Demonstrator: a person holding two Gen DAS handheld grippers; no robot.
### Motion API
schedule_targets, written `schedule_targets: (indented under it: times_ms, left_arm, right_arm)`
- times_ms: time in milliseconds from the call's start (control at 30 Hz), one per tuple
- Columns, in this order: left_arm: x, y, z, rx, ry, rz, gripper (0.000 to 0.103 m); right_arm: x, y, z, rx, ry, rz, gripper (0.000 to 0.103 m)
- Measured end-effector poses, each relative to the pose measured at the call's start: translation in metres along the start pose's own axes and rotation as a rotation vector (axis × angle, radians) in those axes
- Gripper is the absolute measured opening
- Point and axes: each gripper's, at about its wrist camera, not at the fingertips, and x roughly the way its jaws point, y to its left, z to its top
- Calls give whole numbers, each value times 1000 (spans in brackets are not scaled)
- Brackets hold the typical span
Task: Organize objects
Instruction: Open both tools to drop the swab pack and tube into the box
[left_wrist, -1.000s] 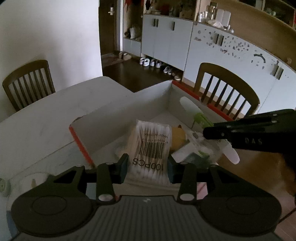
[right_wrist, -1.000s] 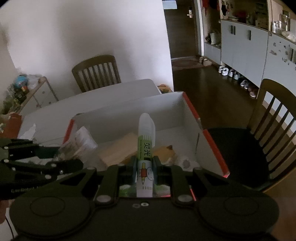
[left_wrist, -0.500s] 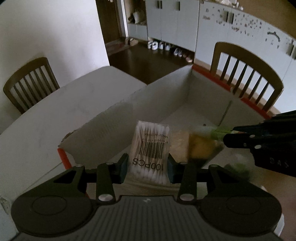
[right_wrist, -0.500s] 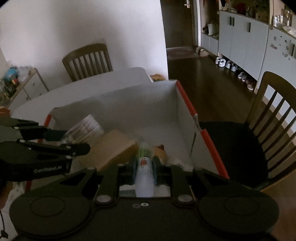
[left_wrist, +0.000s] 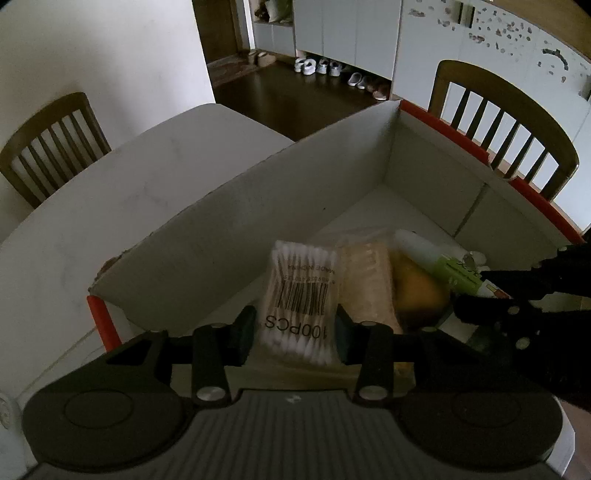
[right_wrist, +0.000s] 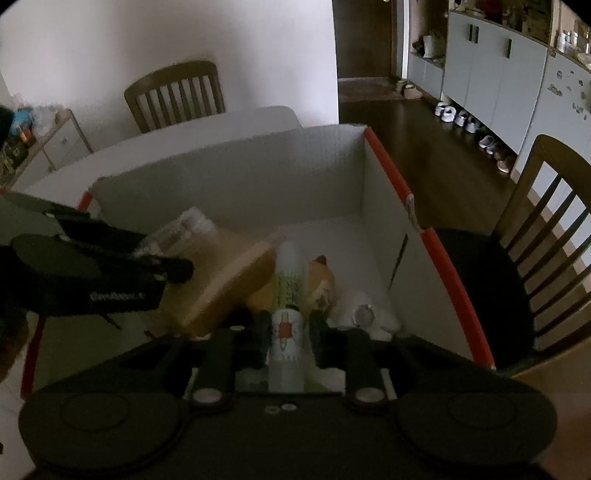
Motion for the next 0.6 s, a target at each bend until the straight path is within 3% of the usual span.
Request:
schedule_targets:
  times_ms: [67,133,200,333,600]
  left_arm:
    - [0,1,0,-3,-4,4,47]
    - [-2,1,-1,-1,-14,22,64]
    - [-5,2,-4,0,-33,19,69]
    - [-11,5,-8,-14,-44,9,69]
    - [-31,6,-21,-26,-79,0,71]
  right_arm:
    - [-1,0,0,0,-2,-2,27]
    - [-2,0,0,-2,-6,0,32]
    - [-4,-1,-1,-2,-7,4,39]
    - [-11,-2,-5,-7,-17,-1,49]
    - [-30,1,-8,-12,-45,-1,53]
